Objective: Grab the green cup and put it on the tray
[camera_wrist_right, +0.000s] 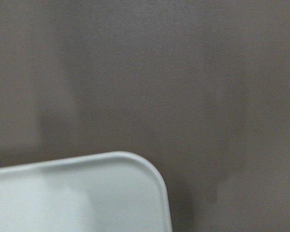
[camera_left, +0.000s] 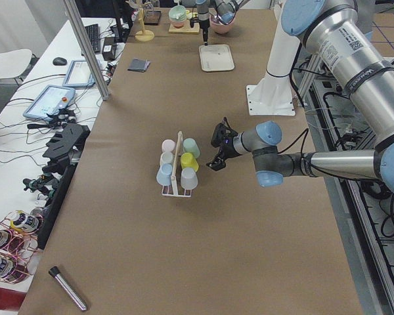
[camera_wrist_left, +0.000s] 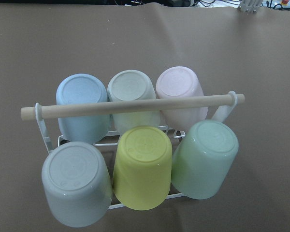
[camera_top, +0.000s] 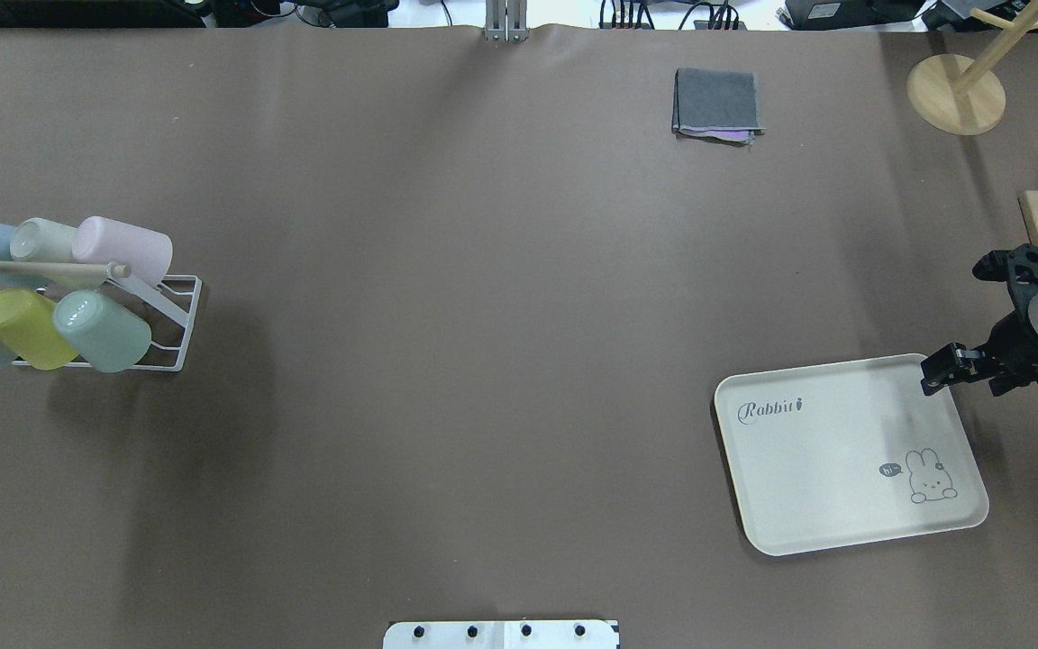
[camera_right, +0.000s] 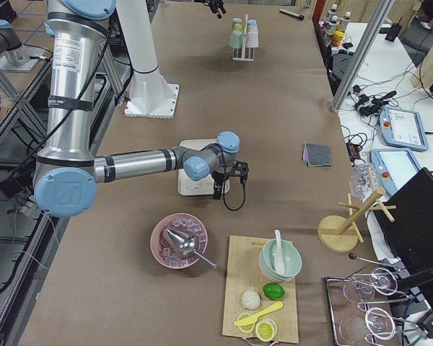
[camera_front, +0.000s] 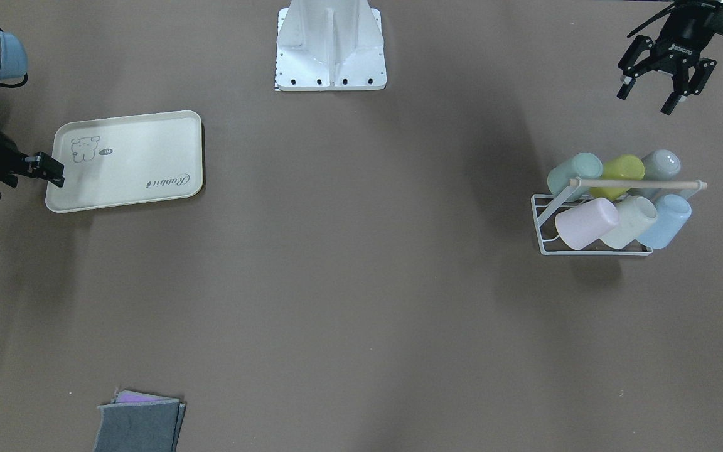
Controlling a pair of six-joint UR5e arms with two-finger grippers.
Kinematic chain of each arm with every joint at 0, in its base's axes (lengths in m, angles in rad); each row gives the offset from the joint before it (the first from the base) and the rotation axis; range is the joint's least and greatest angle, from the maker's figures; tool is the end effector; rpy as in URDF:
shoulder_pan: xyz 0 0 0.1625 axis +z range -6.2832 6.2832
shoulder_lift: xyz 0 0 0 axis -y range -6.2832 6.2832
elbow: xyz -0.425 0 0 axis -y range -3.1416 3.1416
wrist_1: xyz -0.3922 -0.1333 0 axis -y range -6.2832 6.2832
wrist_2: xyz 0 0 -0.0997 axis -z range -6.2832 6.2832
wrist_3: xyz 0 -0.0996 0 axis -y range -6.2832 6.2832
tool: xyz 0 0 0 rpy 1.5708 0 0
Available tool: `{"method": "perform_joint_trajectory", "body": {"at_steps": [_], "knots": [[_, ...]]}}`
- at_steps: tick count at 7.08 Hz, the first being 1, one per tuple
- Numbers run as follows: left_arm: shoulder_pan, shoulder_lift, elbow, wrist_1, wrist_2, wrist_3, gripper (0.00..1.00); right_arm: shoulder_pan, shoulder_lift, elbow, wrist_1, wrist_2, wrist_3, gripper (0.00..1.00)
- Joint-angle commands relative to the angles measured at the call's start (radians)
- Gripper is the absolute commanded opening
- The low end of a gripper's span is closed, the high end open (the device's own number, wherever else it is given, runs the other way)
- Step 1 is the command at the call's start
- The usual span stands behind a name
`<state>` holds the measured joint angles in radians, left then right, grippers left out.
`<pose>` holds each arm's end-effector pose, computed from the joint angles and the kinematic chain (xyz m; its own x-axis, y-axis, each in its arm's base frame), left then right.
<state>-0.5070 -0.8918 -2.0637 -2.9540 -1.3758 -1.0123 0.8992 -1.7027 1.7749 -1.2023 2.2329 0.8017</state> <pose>0.1409 -0.2528 0.5087 0.6066 0.2577 -0.7520 0.3686 0.7470 0.5533 -0.2292 -0.4041 0.5840 0.7203 0.0247 0.6932 0.0650 0.9926 -0.1029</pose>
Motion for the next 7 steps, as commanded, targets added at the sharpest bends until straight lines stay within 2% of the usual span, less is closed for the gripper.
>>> {"method": "perform_joint_trajectory", "body": {"at_steps": [1, 2, 4, 5, 6, 7], "knots": [[0.193, 0.013, -0.022, 0.003, 0.249, 0.001, 0.98, -0.005, -0.005, 0.0, 0.0, 0.005, 0.005, 0.74], [0.273, 0.007, -0.029, 0.004, 0.33, 0.011, 0.98, -0.008, -0.006, -0.002, 0.0, 0.005, 0.007, 0.69], [0.343, -0.022, -0.029, 0.001, 0.353, 0.073, 0.98, -0.017, -0.011, -0.005, 0.001, 0.005, 0.007, 0.67], [0.369, -0.024, -0.026, 0.0, 0.392, 0.095, 0.98, -0.022, -0.009, -0.009, 0.0, 0.004, 0.007, 0.62], [0.439, -0.013, -0.021, -0.011, 0.506, 0.078, 0.98, -0.023, -0.009, -0.011, 0.001, 0.004, 0.007, 0.58], [0.497, -0.013, 0.0, -0.025, 0.577, 0.048, 0.98, -0.026, -0.009, -0.017, 0.001, 0.004, 0.007, 0.57]]}}
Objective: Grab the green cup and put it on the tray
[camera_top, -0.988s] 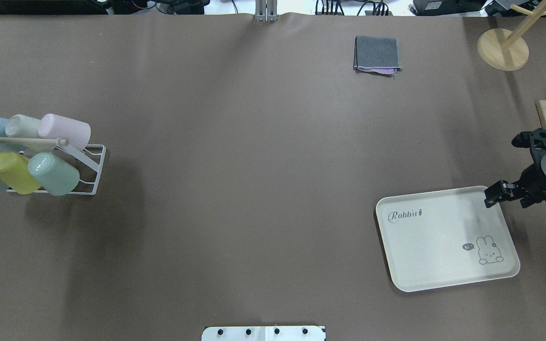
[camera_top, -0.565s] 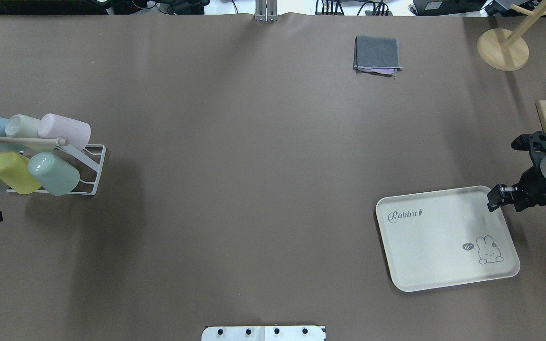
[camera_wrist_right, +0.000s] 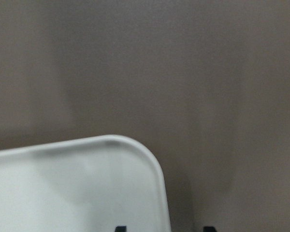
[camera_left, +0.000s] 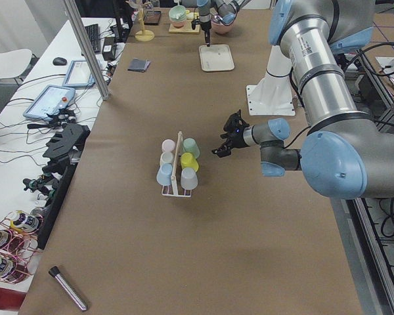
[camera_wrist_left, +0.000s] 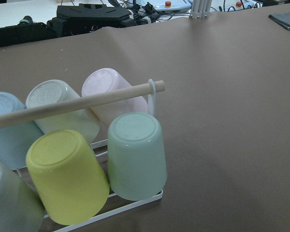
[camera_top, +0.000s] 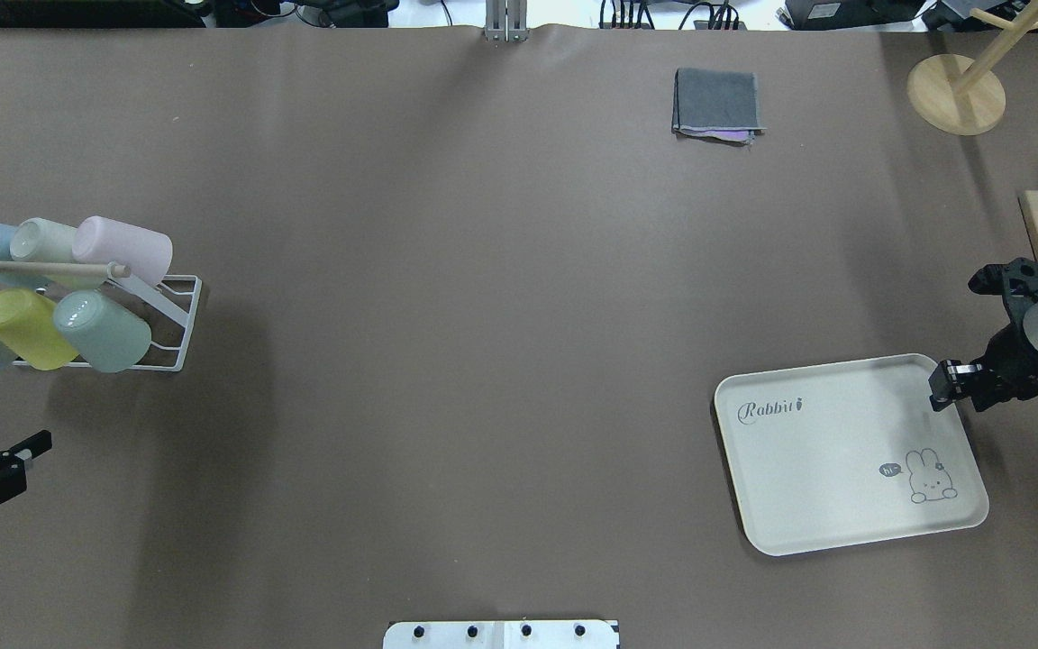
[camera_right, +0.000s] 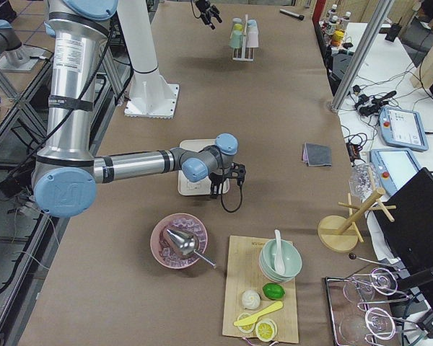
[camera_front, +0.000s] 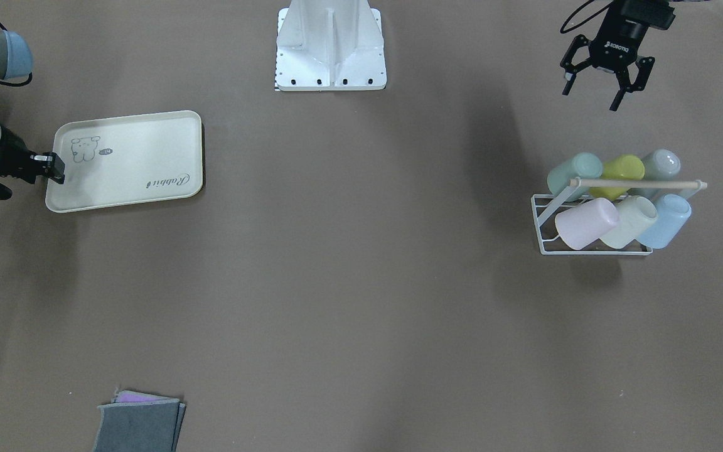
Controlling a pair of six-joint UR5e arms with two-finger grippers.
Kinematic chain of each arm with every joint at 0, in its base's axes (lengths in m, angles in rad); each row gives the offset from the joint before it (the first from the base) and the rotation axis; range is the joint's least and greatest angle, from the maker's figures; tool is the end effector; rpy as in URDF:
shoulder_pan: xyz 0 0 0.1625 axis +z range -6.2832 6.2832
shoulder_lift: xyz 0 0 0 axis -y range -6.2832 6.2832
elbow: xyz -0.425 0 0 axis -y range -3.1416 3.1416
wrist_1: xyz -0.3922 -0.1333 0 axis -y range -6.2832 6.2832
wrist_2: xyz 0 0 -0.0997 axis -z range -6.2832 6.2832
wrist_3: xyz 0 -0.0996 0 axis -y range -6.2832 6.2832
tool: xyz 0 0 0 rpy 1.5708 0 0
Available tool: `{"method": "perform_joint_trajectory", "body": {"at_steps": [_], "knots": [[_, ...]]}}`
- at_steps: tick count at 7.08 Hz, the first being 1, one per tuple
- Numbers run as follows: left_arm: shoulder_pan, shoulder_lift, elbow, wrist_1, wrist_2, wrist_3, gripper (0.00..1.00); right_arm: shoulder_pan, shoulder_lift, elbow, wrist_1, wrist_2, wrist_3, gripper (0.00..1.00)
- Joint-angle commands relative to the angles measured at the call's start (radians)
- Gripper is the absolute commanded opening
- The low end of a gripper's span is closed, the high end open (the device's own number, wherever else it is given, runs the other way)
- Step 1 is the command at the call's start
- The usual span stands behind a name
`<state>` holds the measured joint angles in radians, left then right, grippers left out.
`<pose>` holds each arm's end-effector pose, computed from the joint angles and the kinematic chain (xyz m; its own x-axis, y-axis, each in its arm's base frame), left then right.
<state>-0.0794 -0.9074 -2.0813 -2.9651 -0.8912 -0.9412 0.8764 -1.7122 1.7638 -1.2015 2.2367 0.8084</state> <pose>0.2152 -0.2136 0.4878 0.6460 0.4080 -0.6451 0.3392 0.6037 0.7215 -0.2359 -0.3954 0.5938 0.7282 0.0257 0.6849 0.0832 0.9886 -0.1256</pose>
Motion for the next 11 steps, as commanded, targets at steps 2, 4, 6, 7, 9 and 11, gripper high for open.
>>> {"method": "perform_joint_trajectory", "body": {"at_steps": [2, 4, 6, 7, 9, 11], "knots": [[0.116, -0.016, 0.055, -0.014, 0.149, -0.064, 0.98, -0.004, 0.005, -0.016, 0.0, 0.0, 0.0, 0.53], [0.177, -0.079, 0.105, -0.012, 0.242, -0.065, 0.98, -0.004, 0.008, -0.014, 0.0, 0.0, 0.0, 0.36], [0.231, -0.097, 0.109, -0.012, 0.34, -0.068, 0.98, -0.004, 0.008, -0.01, 0.0, 0.0, 0.002, 0.32], [0.237, -0.103, 0.109, -0.002, 0.362, -0.059, 0.98, -0.004, 0.008, -0.015, 0.0, 0.0, 0.002, 0.33], [0.269, -0.104, 0.109, 0.067, 0.405, 0.192, 0.98, -0.004, 0.008, -0.018, 0.0, 0.0, 0.0, 0.34], [0.276, -0.104, 0.119, 0.127, 0.519, 0.669, 0.98, -0.004, 0.008, -0.018, -0.001, 0.0, 0.0, 0.34]]}}
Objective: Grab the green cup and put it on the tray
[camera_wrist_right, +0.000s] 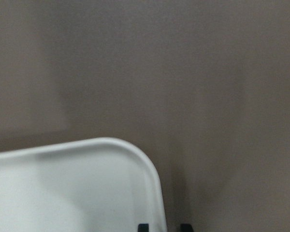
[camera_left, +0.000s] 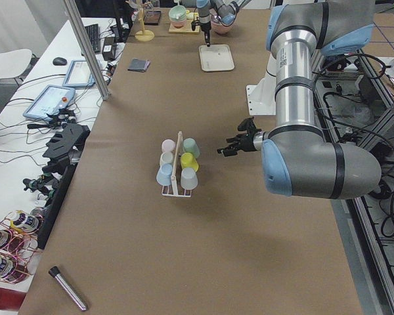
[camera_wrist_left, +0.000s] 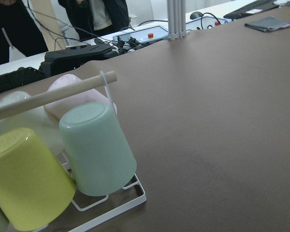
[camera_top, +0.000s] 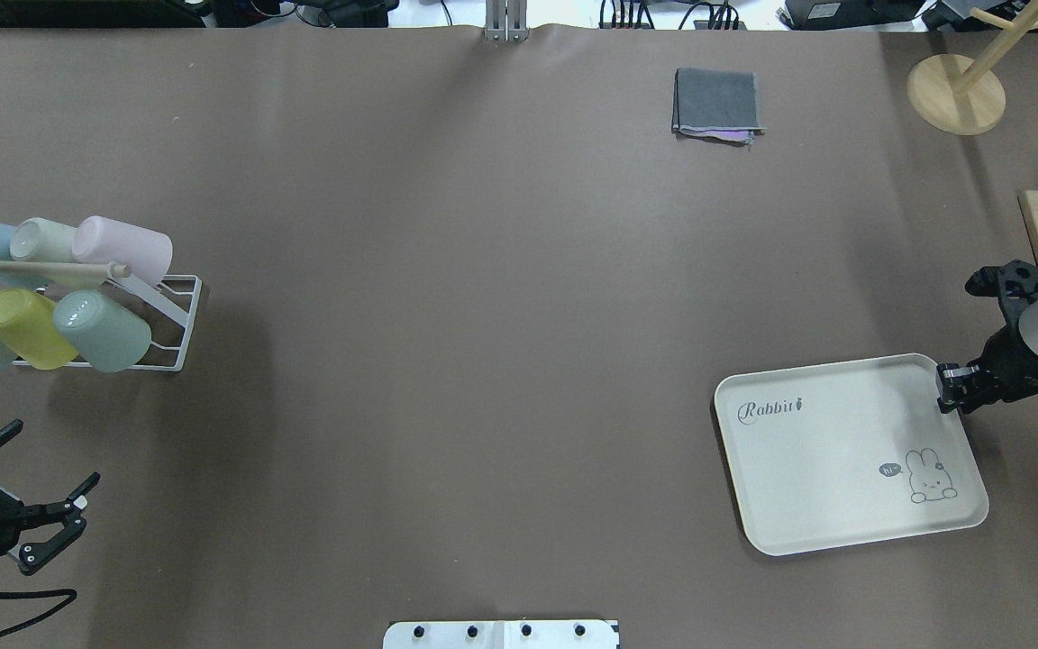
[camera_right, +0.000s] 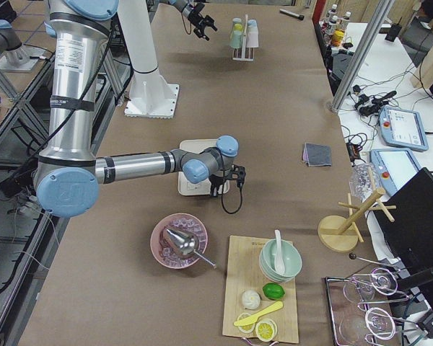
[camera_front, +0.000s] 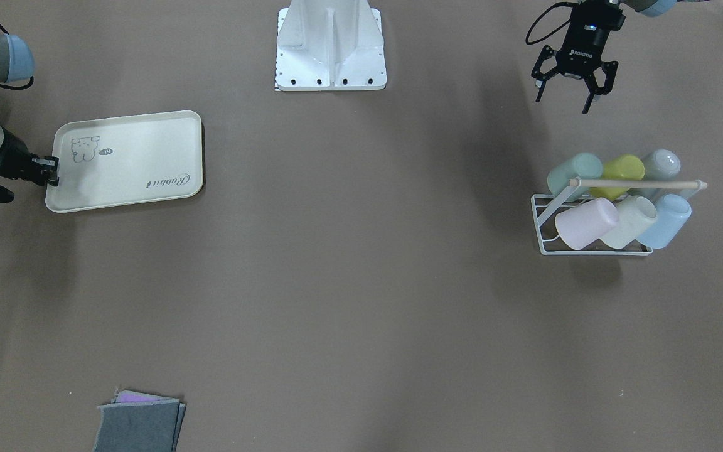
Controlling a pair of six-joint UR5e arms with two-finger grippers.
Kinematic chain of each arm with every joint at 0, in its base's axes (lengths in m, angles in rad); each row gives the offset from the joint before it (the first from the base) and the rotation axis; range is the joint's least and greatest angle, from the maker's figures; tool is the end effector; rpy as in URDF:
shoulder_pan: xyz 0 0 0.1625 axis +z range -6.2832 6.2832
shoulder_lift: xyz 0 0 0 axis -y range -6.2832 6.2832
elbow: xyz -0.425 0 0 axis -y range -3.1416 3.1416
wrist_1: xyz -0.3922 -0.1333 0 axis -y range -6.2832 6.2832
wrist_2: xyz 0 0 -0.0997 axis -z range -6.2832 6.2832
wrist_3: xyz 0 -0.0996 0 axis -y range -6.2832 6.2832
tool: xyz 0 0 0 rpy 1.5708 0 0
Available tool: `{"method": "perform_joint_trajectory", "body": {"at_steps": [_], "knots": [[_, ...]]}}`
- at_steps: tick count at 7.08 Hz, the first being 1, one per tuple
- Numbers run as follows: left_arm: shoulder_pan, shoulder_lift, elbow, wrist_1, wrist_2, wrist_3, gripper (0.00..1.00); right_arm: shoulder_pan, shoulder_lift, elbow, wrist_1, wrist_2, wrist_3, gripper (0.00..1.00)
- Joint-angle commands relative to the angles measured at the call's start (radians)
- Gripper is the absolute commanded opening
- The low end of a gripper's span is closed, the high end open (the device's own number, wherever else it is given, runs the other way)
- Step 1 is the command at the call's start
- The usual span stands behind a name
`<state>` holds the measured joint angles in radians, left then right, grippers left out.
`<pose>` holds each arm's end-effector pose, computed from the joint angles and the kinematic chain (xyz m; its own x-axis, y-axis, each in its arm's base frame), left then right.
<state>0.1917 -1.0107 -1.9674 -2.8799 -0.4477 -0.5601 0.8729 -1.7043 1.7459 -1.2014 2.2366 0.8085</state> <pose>0.2797 -0.1730 0.5134 0.8282 0.5343 -0.1689 0.0414 0.2423 0.9693 -0.2393 -0.3970 0.5994 0.7327 0.0284 0.6800 0.0857 0.9873 -0.1336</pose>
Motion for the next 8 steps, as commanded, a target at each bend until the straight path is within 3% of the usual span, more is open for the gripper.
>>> {"method": "perform_joint_trajectory", "body": {"at_steps": [1, 3, 5, 7, 8], "knots": [[0.006, 0.0, 0.004, 0.044, 0.086, 0.5, 0.98, 0.0, 0.0, -0.005, 0.0, 0.0, 0.0, 0.32], [0.005, 0.001, 0.001, 0.047, 0.119, 0.833, 0.98, -0.002, 0.0, -0.006, -0.001, 0.0, 0.0, 0.3], [0.0, -0.002, -0.004, 0.129, 0.159, 1.194, 0.98, -0.003, 0.003, -0.012, 0.0, 0.0, 0.0, 0.27], [0.003, -0.012, -0.007, 0.277, 0.168, 1.334, 0.98, -0.003, 0.003, -0.013, 0.0, 0.0, 0.0, 0.23], [0.003, -0.026, -0.007, 0.371, 0.205, 1.367, 0.97, -0.003, 0.003, -0.013, 0.0, 0.0, 0.0, 0.17]]}}
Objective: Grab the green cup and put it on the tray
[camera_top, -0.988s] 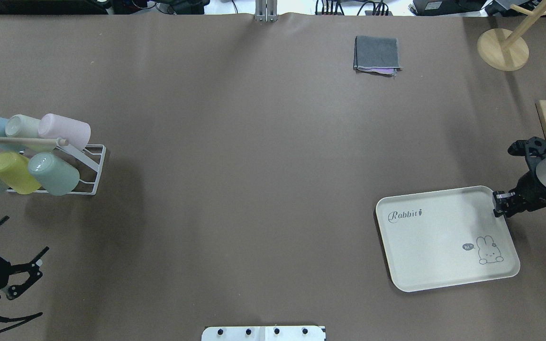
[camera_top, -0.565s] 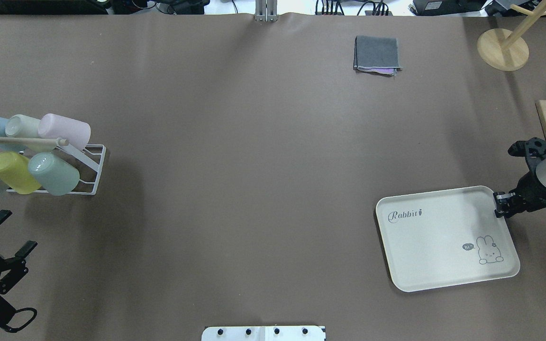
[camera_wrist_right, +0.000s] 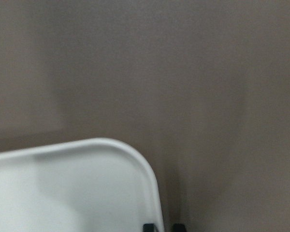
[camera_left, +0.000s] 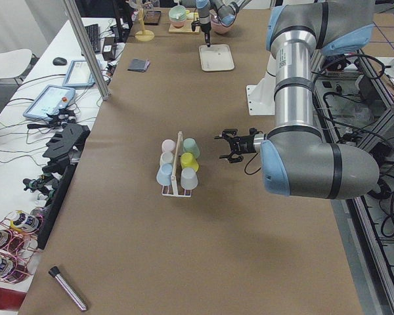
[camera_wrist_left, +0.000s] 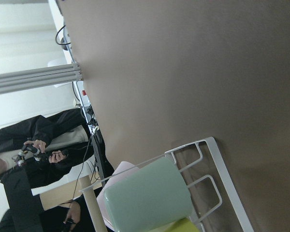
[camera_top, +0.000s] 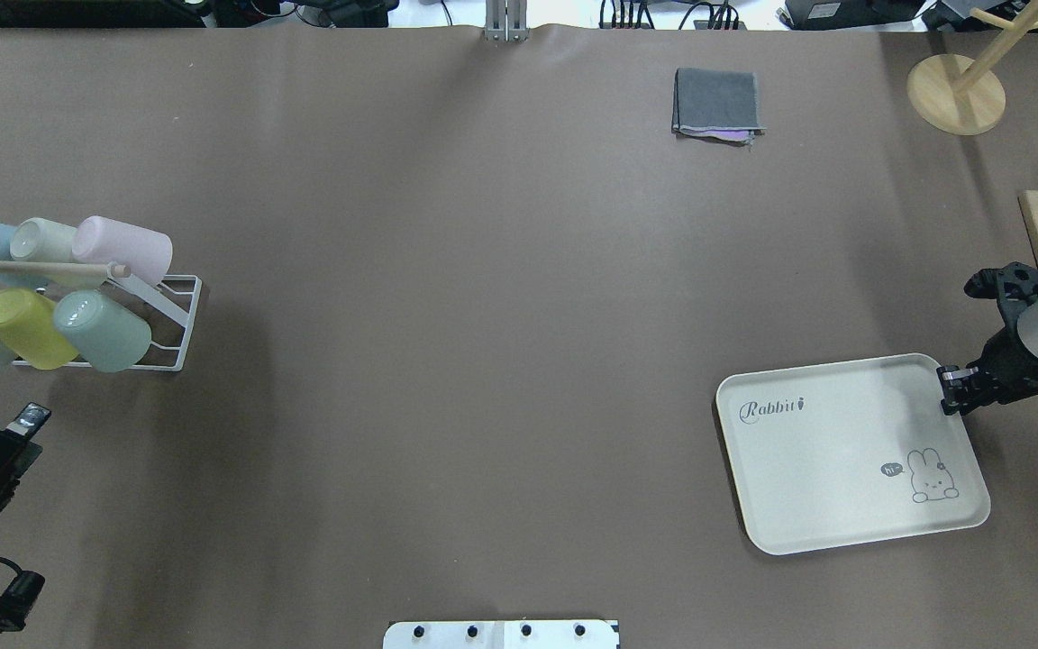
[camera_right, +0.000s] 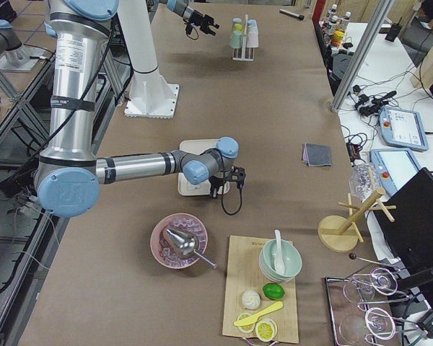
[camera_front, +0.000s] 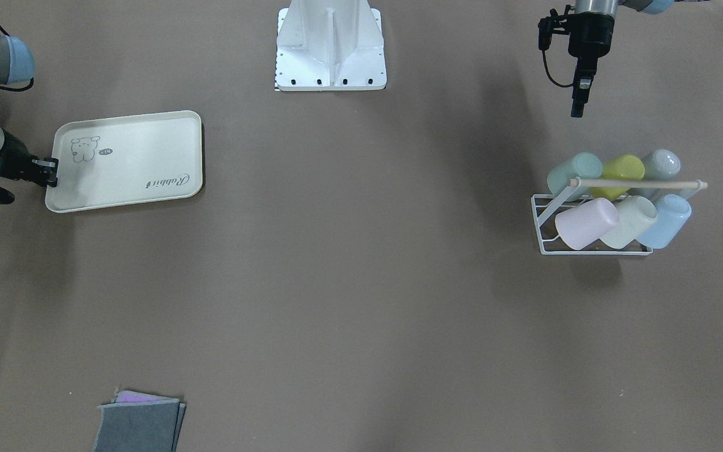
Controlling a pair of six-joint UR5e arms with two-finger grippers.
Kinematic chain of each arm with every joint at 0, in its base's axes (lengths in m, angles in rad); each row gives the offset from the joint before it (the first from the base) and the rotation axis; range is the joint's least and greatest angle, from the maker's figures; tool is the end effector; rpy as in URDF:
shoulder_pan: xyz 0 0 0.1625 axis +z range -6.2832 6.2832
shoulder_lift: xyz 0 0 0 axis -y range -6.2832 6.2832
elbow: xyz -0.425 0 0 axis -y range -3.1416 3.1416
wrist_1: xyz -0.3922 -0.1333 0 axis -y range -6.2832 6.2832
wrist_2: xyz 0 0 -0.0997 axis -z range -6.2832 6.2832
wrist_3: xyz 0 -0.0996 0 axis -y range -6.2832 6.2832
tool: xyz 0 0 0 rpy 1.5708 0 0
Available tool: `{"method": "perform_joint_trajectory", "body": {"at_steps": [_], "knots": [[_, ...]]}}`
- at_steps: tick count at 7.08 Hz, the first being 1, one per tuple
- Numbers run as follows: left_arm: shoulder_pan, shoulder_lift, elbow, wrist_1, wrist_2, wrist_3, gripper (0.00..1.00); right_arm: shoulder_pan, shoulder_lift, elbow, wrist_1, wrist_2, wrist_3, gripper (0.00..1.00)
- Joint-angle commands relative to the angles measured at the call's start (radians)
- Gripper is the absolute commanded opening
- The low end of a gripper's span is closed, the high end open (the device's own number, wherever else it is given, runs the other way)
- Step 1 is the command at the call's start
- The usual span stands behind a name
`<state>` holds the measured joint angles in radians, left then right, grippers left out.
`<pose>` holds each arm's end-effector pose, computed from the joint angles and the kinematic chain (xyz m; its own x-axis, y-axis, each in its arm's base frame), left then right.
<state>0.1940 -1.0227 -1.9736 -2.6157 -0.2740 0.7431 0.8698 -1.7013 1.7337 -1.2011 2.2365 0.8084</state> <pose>0.2892 -0.1767 0.5207 0.0934 0.2214 0.9707 -0.9146 -0.3663 0.1716 -0.2412 -0.3971 0.6042 0.7367 0.0307 0.6756 0.0880 0.9861 -0.1407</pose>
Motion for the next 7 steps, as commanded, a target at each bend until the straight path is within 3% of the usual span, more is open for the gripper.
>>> {"method": "perform_joint_trajectory", "body": {"at_steps": [1, 2, 5, 7], "knots": [[0.002, -0.029, -0.002, 0.173, 0.044, 0.108, 0.97, 0.0, 0.0, 0.0, 0.0, 0.0, 0.0, 0.07], [0.005, -0.033, -0.005, 0.227, 0.044, 0.158, 0.97, 0.0, 0.002, 0.001, 0.0, 0.0, 0.0, 0.01], [0.007, -0.031, -0.007, 0.23, 0.071, 0.379, 0.94, -0.002, 0.008, -0.006, 0.0, 0.0, 0.0, 0.0], [0.002, -0.023, -0.005, 0.232, 0.075, 0.426, 0.98, -0.002, 0.025, -0.019, 0.008, 0.0, 0.0, 0.0]]}}
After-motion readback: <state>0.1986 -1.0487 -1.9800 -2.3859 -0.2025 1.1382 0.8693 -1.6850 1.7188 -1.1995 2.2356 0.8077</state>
